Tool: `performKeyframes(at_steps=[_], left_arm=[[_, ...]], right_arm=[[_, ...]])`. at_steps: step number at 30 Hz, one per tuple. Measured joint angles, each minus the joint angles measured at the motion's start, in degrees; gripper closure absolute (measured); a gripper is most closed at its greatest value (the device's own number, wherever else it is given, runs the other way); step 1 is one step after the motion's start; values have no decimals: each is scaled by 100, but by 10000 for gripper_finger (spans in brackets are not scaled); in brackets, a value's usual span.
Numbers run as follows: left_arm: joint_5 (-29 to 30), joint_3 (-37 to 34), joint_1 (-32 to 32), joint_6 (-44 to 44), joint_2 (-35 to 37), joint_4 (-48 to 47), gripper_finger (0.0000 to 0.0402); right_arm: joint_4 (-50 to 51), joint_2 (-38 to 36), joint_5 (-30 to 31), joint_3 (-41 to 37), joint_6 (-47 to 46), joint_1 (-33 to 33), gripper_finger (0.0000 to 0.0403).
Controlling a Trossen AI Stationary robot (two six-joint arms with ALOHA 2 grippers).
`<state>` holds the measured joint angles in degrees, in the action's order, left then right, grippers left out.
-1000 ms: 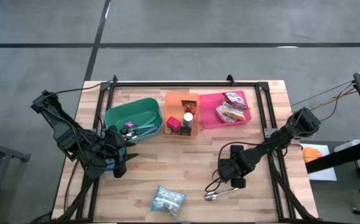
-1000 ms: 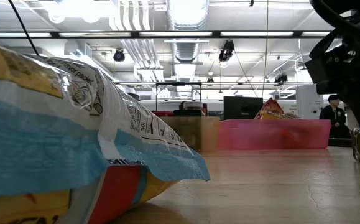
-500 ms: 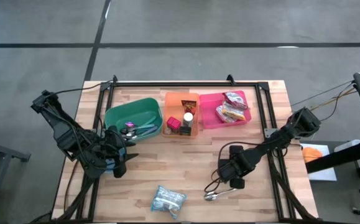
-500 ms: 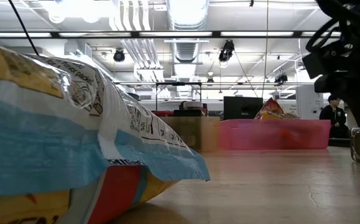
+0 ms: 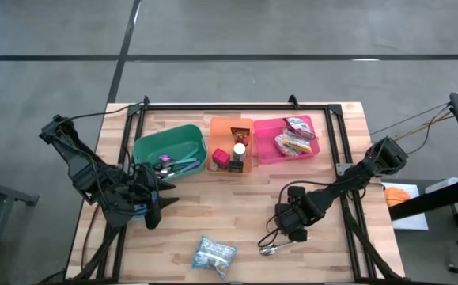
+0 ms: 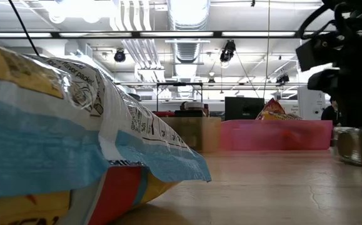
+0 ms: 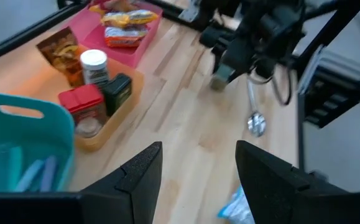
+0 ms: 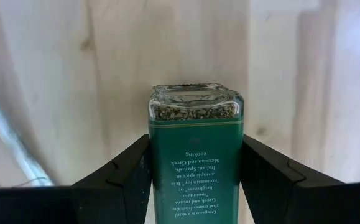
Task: Pick & Place Food Item
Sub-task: Put the green seasoning bottle into the orange bin
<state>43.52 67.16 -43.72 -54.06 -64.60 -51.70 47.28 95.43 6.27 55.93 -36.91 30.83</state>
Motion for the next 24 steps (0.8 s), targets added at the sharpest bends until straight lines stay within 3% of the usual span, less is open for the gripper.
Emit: performKeyframes(at_steps=[7,16,21,24], left_arm=[[169,-2,-2,-20,-7,972,196],[809,-2,175,-905,-18,1079,196],[739,-2,595,-1163,-83,1082,196],[542,-2,935,-1358,-192,1078,196]], right_arm=[[36,7,1101,351,42,6,211],[193,7,2866,1304,371,-16,211],[155,11,3816,2054,968,-60,211],[58,57,4072,2510,1370,-160,211]])
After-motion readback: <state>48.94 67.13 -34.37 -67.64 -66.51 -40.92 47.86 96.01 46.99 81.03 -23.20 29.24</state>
